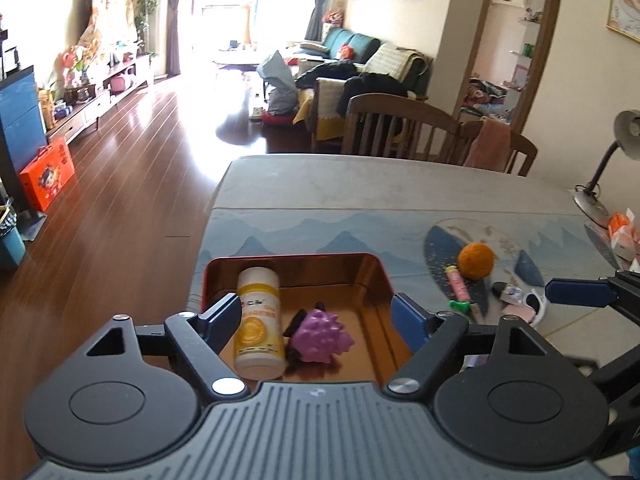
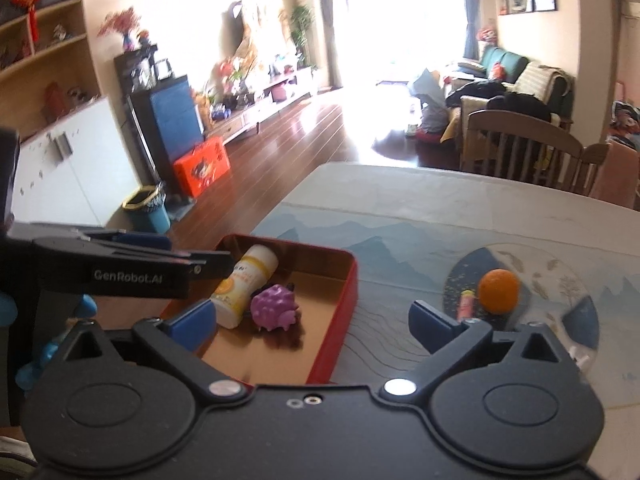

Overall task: Organize rigid objects
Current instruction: 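Open both grippers to release the bottle and toy in the box, then grasp the purple block with the left gripper while the right grasps the silver tin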

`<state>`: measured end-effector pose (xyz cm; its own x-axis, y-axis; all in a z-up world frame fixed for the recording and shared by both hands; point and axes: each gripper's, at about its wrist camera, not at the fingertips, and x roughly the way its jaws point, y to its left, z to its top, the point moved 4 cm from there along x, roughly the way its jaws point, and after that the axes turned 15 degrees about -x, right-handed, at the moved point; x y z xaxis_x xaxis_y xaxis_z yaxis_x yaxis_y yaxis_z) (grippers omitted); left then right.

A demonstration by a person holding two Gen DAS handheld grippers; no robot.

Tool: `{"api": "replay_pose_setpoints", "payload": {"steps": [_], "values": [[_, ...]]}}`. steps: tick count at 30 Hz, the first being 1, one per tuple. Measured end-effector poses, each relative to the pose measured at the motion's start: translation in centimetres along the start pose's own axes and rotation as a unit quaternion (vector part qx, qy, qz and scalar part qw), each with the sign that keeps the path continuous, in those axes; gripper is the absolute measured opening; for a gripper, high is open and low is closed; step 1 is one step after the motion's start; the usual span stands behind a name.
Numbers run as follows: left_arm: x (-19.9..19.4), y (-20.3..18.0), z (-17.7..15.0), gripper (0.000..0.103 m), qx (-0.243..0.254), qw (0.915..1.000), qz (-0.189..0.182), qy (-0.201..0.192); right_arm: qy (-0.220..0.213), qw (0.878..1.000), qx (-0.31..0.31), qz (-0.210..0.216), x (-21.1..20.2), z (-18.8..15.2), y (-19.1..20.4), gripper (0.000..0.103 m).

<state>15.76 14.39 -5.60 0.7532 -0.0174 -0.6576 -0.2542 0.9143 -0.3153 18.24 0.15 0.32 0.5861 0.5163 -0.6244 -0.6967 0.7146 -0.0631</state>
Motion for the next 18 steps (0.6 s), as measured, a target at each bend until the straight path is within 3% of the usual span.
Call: {"api": "replay_pose_setpoints", "payload": {"steps": [10, 18], "values": [[-0.5, -3.7, -1.6, 0.085, 0.026, 0.9990, -0.035, -0.012, -0.019, 0.997, 0.052, -0.062, -3.7, -3.4, -3.8, 0.103], [0.9, -8.2, -3.3, 0.085, 0.053, 0.9965, -0.065, 0.010, -0.003, 0.992, 0.080, -0.095, -5.5, -6.9, -7.7, 0.103]]}}
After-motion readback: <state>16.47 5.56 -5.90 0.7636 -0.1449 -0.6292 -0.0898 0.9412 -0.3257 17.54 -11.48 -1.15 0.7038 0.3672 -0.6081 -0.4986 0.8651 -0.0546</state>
